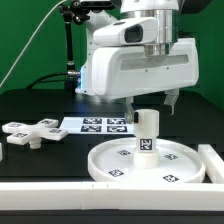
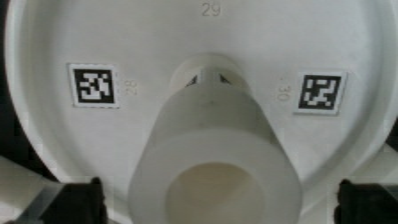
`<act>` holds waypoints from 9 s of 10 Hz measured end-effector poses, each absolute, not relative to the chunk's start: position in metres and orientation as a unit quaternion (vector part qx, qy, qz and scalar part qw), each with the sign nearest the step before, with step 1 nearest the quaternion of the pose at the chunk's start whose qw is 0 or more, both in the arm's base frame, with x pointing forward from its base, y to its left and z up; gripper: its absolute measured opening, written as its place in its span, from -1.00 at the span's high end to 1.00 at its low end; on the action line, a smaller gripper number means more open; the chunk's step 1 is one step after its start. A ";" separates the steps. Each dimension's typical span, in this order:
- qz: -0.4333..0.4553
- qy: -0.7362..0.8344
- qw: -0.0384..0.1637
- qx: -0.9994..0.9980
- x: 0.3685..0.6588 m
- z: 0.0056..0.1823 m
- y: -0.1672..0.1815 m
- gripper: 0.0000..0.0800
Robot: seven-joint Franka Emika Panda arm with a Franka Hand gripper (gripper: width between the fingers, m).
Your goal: Assemble round table
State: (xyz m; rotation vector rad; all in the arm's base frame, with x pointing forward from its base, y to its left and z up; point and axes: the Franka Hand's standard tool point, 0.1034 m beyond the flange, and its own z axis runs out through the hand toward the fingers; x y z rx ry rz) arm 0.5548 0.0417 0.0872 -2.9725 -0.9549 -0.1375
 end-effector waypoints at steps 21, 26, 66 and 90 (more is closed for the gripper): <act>-0.017 -0.555 -0.031 -0.831 0.551 0.080 0.033 -0.02; 0.023 -0.311 -0.014 -0.950 0.549 0.079 0.039 -0.02; 0.048 0.622 0.087 -0.777 0.554 0.081 0.044 -0.62; -0.018 -0.396 0.002 -0.918 0.560 0.081 0.045 -0.62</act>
Offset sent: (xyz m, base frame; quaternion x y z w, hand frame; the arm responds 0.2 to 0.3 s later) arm 0.0000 0.0000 0.0000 0.0000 0.0000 -0.1938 0.9810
